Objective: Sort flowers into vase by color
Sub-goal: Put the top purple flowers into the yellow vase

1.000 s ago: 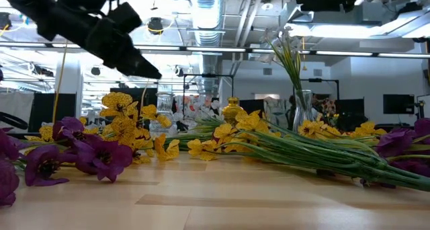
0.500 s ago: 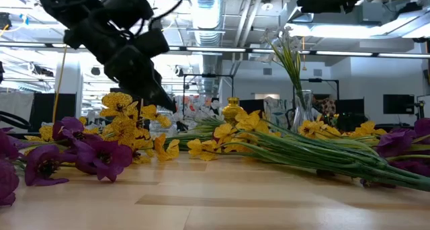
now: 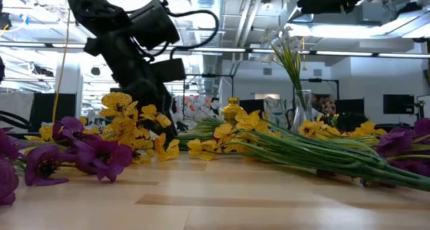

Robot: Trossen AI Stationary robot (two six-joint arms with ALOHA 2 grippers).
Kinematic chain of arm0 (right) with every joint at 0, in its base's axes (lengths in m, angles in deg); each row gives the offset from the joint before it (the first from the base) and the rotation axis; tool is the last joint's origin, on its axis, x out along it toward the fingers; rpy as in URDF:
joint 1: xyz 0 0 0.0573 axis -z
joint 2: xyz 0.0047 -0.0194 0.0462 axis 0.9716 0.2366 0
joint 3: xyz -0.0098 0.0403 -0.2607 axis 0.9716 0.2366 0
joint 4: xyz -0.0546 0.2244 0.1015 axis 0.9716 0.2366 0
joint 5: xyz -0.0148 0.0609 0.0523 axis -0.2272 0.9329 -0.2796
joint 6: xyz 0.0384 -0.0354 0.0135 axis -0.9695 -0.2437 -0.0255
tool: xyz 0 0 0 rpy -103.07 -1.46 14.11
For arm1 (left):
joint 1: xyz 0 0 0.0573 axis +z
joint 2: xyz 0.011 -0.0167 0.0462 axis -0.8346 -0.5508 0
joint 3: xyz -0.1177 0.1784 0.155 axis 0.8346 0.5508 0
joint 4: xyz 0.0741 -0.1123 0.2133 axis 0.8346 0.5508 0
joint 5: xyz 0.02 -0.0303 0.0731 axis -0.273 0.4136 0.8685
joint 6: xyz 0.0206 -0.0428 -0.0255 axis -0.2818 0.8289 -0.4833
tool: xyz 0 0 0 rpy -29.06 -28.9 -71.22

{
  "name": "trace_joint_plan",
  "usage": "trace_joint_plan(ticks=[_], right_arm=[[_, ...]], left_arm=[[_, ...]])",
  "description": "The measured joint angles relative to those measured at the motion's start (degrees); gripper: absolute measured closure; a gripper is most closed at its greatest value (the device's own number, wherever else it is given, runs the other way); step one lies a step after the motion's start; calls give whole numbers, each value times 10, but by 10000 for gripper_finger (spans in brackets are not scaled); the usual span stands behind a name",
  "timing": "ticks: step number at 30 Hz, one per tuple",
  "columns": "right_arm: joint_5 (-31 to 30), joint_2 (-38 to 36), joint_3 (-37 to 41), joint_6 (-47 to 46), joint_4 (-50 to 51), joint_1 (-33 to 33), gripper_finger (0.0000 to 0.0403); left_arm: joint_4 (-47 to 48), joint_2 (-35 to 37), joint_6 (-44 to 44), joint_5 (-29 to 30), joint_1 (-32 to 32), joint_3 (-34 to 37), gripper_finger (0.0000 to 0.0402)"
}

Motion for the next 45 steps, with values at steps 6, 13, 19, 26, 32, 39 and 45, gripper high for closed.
trace_joint_plan(ticks=[6, 13, 19, 26, 32, 39, 45], right_arm=[[0, 0, 0, 0, 0, 0, 152], [0, 0, 0, 0, 0, 0, 152], [0, 0, 0, 0, -1, 0, 152], [0, 0, 0, -1, -1, 0, 152], [0, 0, 0, -1, -1, 0, 152], [0, 0, 0, 0, -1, 0, 152], [0, 0, 0, 0, -1, 0, 152]], left_arm=[[-2, -35, 0, 1, 0, -12, 200], [4, -40, 16, -8, 0, -13, 222], [22, -28, 21, -10, -1, -12, 293], [30, -26, 21, -9, -1, -12, 363], [53, -22, 32, -9, 0, -21, 389], [227, -20, 6, -8, 0, -112, 388], [365, -20, -34, -2, 0, -204, 388]])
